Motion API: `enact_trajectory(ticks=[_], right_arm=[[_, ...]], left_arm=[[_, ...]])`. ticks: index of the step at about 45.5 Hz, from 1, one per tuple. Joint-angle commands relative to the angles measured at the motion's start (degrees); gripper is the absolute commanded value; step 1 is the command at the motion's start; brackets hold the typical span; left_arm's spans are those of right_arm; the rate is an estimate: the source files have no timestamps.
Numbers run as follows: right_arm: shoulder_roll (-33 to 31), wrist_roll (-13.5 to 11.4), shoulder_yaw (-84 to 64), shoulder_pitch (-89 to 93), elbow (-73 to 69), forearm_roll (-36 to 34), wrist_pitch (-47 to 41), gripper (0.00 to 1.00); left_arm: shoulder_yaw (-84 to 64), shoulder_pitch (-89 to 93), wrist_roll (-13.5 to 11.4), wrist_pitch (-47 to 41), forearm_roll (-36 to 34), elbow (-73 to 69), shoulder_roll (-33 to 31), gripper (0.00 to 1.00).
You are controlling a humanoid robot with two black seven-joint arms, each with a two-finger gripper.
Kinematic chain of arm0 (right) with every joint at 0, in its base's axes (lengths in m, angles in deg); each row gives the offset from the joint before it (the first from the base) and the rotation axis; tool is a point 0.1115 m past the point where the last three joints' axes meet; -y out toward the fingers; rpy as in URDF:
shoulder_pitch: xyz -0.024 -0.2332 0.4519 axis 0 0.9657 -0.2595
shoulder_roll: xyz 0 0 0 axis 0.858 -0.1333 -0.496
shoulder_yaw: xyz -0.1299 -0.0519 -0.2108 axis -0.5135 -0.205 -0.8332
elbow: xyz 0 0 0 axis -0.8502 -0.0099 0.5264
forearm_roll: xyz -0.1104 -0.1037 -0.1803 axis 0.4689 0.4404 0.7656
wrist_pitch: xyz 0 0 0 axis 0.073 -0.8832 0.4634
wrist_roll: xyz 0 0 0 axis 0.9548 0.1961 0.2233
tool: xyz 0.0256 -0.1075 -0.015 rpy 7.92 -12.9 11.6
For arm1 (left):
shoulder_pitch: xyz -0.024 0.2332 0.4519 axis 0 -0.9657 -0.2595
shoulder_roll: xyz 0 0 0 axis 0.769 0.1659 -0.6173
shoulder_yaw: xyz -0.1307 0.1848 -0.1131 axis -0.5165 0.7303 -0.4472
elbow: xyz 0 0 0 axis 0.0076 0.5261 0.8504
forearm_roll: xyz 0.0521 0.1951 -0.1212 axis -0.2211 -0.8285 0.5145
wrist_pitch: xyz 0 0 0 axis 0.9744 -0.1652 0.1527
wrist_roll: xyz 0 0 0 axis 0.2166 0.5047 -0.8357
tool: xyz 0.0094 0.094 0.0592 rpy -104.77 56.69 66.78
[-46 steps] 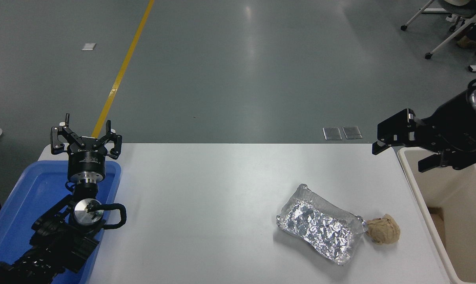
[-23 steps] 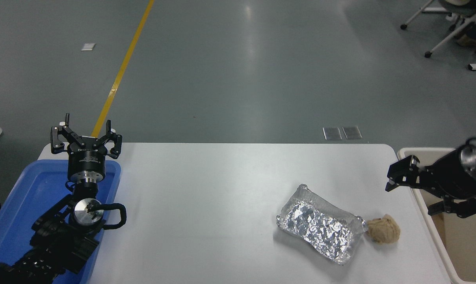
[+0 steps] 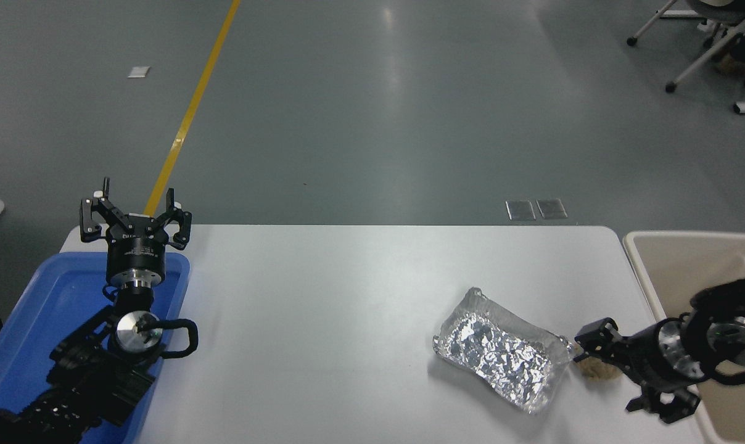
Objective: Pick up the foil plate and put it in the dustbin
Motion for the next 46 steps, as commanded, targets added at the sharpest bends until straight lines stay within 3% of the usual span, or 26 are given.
enact_trajectory(ticks=[1,12,20,25,27,29,34,46], right_arm=[[2.6,0.3,7.0,8.8,5.3,-0.4,4.6,0.99],[5.2,0.5,10.5,11.8,9.9,-0.4,6.3,0.98],[8.5,0.5,11.4,14.9,14.2,-0.3,9.2,0.89],[9.1,0.5,11.8,16.4,16.5,-0.3,9.7,0.76],[9.1,0.5,11.8,16.6,16.7,-0.3,9.7,0.67],[9.1,0.6,11.7,16.7,16.7,0.1,9.7,0.51],[9.2,0.6,11.3,16.6,16.7,0.7,9.4,0.0],[9.3,0.5,11.2,15.5,16.2,0.8,9.1,0.0]], left_arm=[[0.0,0.0,0.0,0.0,0.0,0.0,0.0,0.99],[0.0,0.0,0.0,0.0,0.0,0.0,0.0,0.99],[0.0,0.0,0.0,0.0,0.0,0.0,0.0,0.99],[0.0,0.1,0.0,0.0,0.0,0.0,0.0,0.99],[0.0,0.0,0.0,0.0,0.0,0.0,0.0,0.99],[0.0,0.0,0.0,0.0,0.0,0.0,0.0,0.99],[0.0,0.1,0.0,0.0,0.0,0.0,0.0,0.99],[0.0,0.0,0.0,0.0,0.0,0.0,0.0,0.99]])
